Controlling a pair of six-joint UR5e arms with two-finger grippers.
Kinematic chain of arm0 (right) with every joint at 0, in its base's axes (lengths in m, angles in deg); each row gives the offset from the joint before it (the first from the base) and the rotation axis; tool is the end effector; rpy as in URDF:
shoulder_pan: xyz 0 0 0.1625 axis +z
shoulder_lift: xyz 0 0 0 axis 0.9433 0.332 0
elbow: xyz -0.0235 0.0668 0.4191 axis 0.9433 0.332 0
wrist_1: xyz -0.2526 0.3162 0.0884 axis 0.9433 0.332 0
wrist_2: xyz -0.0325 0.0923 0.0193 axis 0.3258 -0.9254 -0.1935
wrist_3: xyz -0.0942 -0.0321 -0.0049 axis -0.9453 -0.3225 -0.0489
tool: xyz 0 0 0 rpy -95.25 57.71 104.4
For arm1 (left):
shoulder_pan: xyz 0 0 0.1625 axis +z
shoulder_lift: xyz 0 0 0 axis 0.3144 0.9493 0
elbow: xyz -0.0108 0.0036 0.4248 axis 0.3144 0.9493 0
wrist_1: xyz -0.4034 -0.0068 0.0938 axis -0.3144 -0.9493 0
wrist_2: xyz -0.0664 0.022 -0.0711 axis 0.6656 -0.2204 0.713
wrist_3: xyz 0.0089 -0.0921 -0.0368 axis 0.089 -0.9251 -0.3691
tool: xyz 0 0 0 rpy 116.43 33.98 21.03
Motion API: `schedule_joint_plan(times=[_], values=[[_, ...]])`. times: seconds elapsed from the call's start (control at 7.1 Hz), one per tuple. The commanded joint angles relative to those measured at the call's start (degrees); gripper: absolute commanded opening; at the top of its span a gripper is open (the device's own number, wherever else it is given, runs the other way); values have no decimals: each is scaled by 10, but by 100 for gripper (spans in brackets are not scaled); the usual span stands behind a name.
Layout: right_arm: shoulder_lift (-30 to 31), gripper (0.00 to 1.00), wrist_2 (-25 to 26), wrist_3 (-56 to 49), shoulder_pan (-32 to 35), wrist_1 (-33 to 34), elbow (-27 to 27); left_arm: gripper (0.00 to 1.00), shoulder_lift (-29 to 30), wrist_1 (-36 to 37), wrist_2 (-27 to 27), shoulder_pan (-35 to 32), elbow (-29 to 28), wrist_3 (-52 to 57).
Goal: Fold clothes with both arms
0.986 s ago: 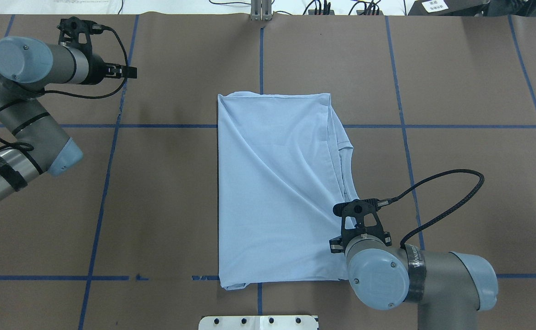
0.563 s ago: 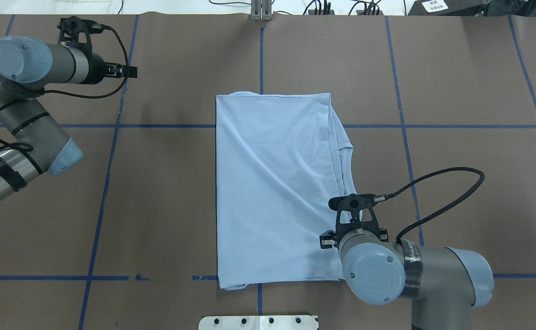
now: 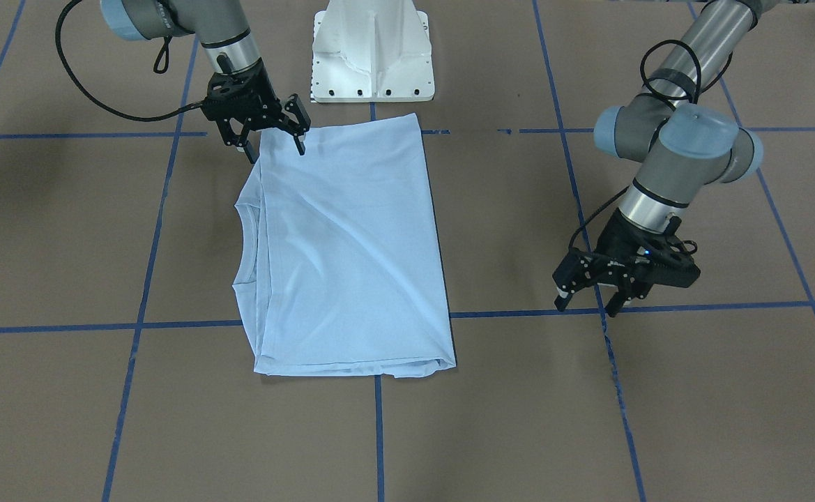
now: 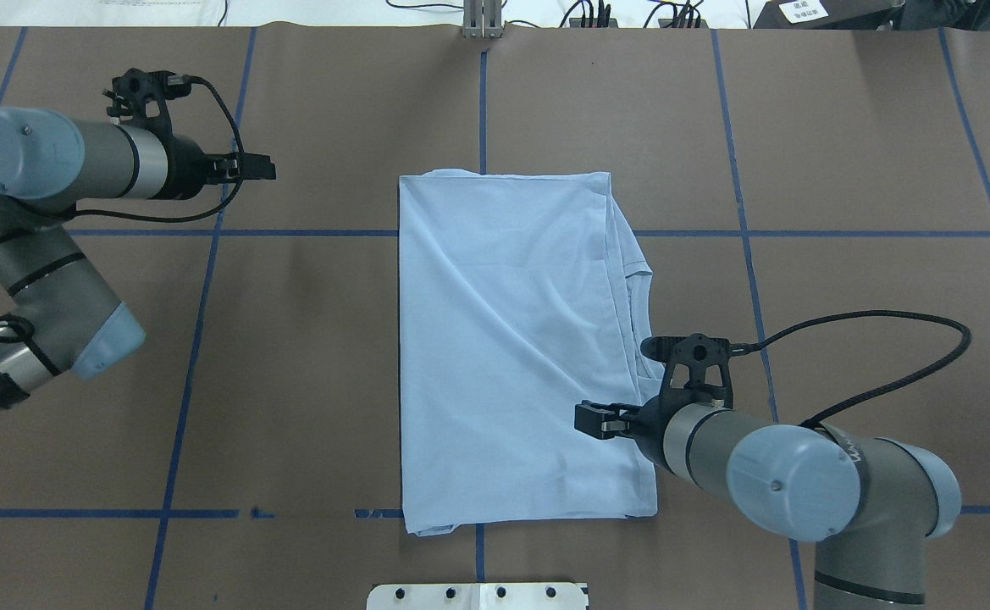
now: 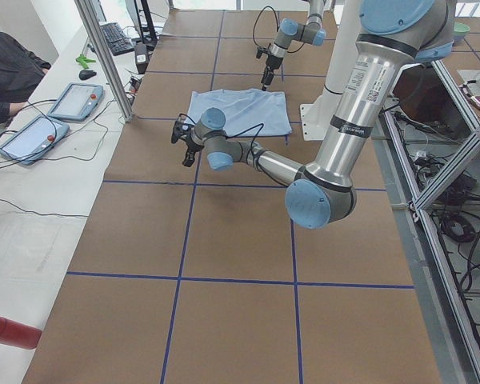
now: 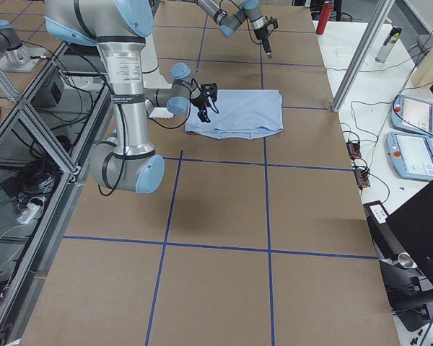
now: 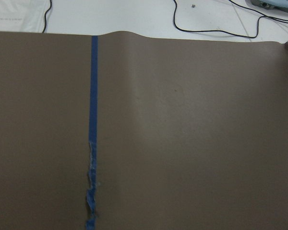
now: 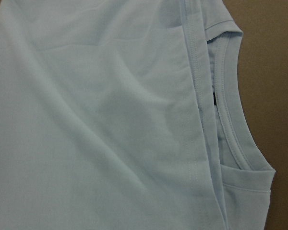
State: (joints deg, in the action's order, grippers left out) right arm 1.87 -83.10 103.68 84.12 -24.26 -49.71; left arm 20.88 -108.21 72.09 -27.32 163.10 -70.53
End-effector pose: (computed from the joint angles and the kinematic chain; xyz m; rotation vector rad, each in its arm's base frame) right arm -0.4641 -0.2660 0.3202 0.3436 -1.0171 0.1879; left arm 0.3709 -0.5357 0.3900 0.4715 1.0813 -0.2169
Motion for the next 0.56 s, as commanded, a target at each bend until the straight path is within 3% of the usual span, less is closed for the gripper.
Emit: schedule_joint_plan(times=[0.0, 0.14, 0.42], values=[[39, 100, 17, 72, 2, -74, -5, 100, -90, 0, -48, 110, 144, -118], [37, 100, 33, 91, 1, -74, -5, 100, -119, 2, -93, 174, 197, -186], [36, 100, 40, 101, 5, -72, -3, 100, -122, 38, -200, 297, 225, -297]])
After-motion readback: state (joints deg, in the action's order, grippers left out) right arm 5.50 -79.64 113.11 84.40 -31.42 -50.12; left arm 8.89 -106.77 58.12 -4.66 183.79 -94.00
